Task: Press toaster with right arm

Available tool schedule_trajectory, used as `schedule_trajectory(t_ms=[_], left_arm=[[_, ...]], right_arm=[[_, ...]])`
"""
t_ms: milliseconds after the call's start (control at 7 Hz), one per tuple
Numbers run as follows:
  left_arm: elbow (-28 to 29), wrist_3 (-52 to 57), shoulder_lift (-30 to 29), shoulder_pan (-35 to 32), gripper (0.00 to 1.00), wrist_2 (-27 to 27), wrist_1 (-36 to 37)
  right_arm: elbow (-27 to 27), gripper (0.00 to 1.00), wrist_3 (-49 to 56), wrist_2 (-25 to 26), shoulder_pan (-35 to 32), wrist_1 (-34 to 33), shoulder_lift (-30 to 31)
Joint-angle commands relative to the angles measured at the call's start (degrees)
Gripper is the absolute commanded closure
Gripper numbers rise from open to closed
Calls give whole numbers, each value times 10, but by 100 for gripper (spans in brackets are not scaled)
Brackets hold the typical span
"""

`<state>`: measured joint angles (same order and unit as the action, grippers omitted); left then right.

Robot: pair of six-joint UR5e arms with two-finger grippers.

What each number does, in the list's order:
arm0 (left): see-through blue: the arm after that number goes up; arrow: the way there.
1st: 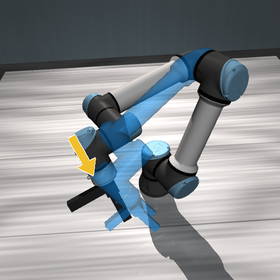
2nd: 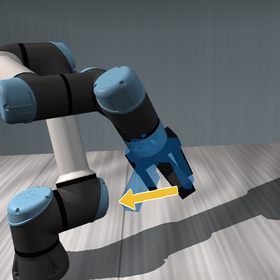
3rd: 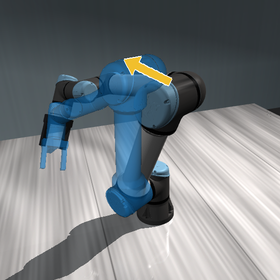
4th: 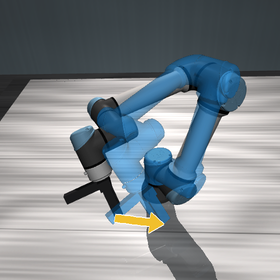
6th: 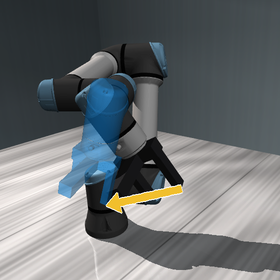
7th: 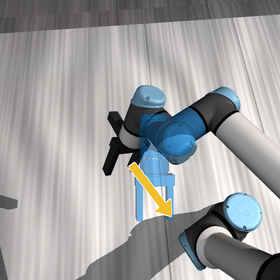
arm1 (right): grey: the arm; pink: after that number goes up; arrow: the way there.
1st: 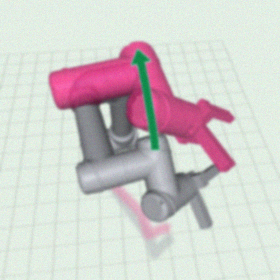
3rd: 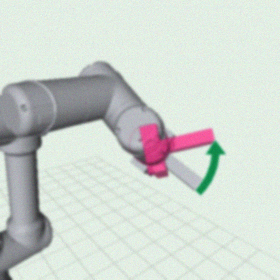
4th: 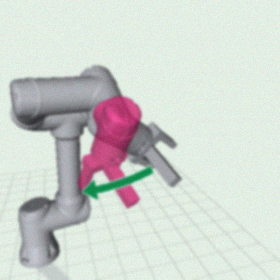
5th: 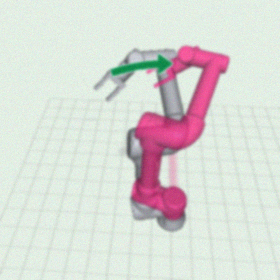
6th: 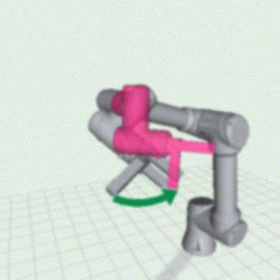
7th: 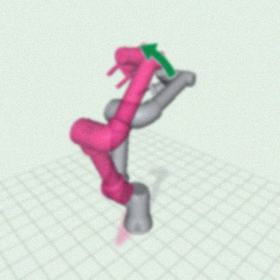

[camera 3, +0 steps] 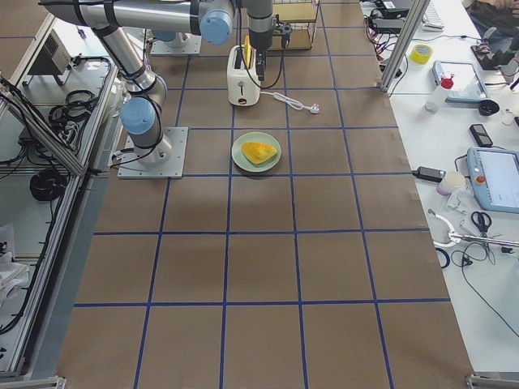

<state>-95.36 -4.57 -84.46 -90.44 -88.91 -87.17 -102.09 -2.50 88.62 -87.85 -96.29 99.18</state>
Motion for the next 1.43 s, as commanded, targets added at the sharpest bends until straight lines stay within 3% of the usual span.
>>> schedule_trajectory(t_ms=[0, 143, 571, 857, 1000, 1286], left_arm=[[0, 0, 0, 0, 0, 0, 1], [0, 0, 0, 0, 0, 0, 0], [0, 0, 0, 0, 0, 0, 1], [0, 0, 0, 0, 0, 0, 1], [0, 0, 0, 0, 0, 0, 0], [0, 0, 0, 0, 0, 0, 0]], right_arm=[[76, 0, 53, 20, 0, 37, -17], [114, 0, 53, 19, -1, 84, -35], [142, 0, 74, 25, -1, 107, -57], [194, 0, 89, 44, -1, 143, -90], [199, 1, 74, 38, -1, 136, -94], [188, 0, 57, 39, 2, 58, -99]])
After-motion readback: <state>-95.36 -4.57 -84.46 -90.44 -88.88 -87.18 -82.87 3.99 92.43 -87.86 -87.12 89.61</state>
